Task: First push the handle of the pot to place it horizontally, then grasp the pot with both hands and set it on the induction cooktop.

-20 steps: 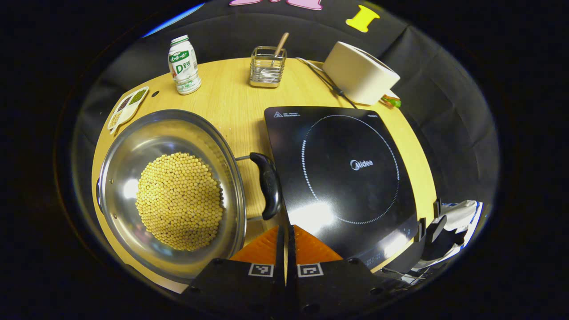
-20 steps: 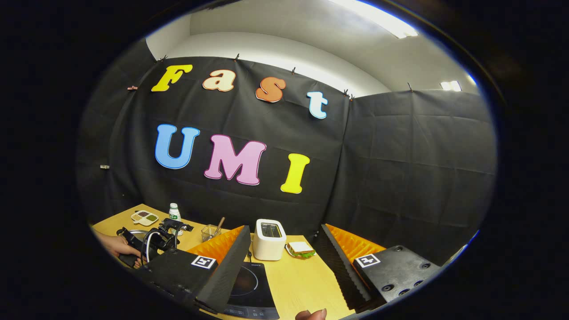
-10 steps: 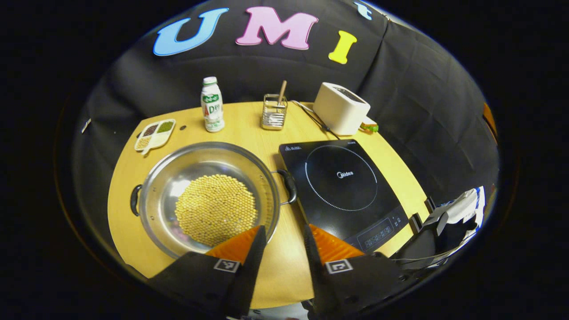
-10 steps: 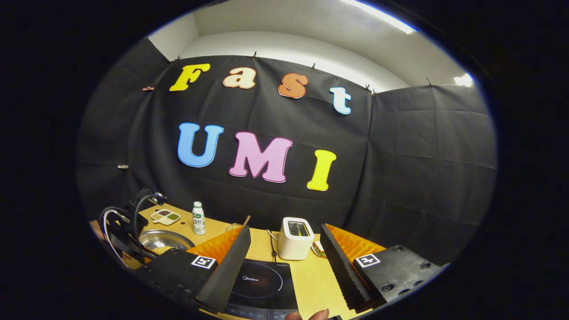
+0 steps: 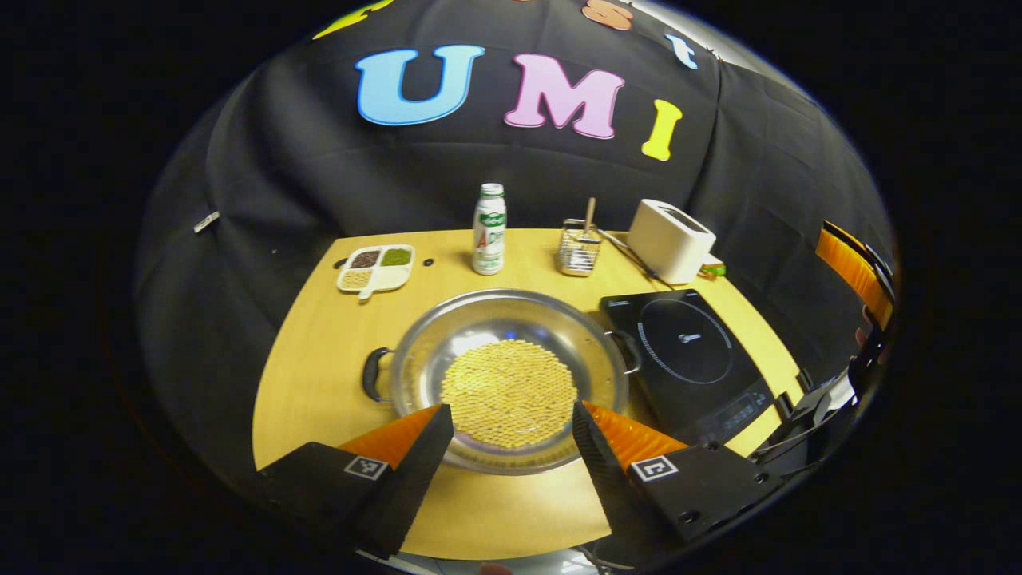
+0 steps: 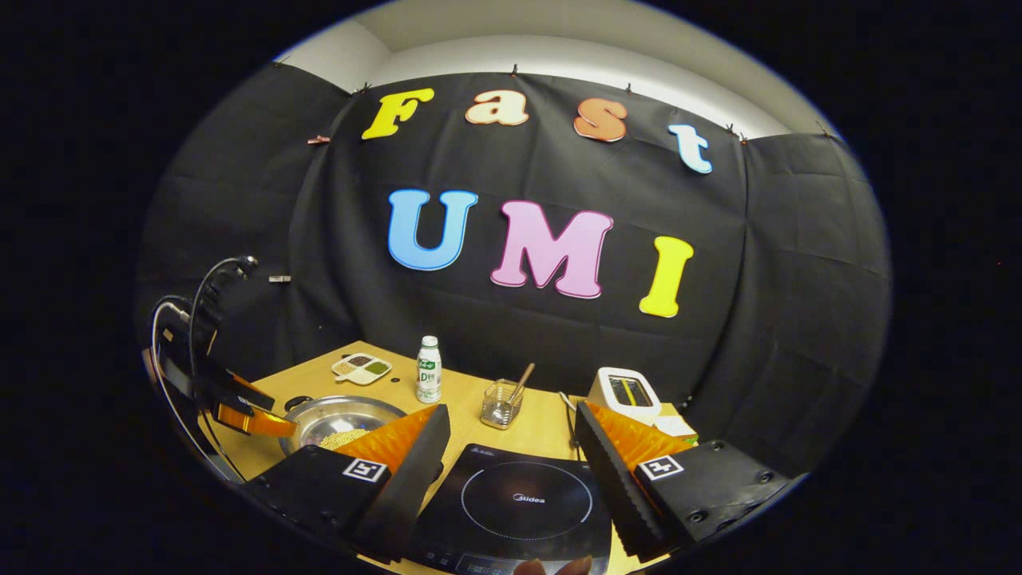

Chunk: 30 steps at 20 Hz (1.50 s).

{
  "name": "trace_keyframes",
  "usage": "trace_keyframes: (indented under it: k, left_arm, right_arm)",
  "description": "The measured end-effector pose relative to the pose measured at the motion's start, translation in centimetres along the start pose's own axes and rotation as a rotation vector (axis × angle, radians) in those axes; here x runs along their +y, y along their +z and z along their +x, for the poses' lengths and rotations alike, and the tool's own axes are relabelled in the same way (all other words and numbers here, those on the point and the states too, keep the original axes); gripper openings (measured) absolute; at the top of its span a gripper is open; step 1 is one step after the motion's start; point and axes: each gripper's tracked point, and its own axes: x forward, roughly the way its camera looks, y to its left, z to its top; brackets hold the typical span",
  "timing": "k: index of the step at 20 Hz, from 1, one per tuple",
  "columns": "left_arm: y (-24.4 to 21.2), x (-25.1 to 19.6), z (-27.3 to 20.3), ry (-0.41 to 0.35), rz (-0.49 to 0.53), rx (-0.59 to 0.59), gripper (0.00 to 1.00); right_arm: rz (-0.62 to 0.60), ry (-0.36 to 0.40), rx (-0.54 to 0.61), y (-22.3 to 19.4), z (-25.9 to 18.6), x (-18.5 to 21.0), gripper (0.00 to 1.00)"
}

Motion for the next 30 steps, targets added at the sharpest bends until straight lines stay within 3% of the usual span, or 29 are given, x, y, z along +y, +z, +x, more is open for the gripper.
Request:
trace_keyframes:
  k: [4, 9, 14, 18, 21, 28, 30]
  left_arm:
    - [-0.1, 4.6, 1.1, 0.045, 0.003, -0.012, 0.95]
    - [0.3, 10.9, 5.1, 0.106, -0.027, 0.008, 0.95]
    - [-0.6, 12.7, 9.2, 0.074, -0.023, 0.059, 0.94]
    - [-1.6, 12.6, 12.8, 0.041, -0.027, 0.118, 0.94]
    - [-1.9, 13.0, 14.8, 0.056, -0.029, 0.147, 0.95]
    - [-3.3, 13.8, 15.2, 0.035, -0.042, 0.177, 0.94]
    - [-3.3, 14.4, 15.1, 0.044, -0.026, 0.18, 0.94]
  right_arm:
    - [0.067, 0.09, 0.102, -3.1, 3.5, 3.7, 0.98]
    - [0.199, 0.139, 0.31, -10.3, 6.7, 7.6, 0.98]
    - [0.279, 0.152, 0.478, -15.6, 9.3, 10.0, 0.98]
    - [0.272, 0.143, 0.528, -17.5, 10.8, 10.2, 0.98]
    - [0.294, 0.128, 0.564, -18.7, 11.6, 10.4, 0.97]
    - [0.291, 0.137, 0.599, -20.5, 12.9, 11.7, 0.96]
    - [0.282, 0.144, 0.611, -21.1, 13.2, 12.1, 0.87]
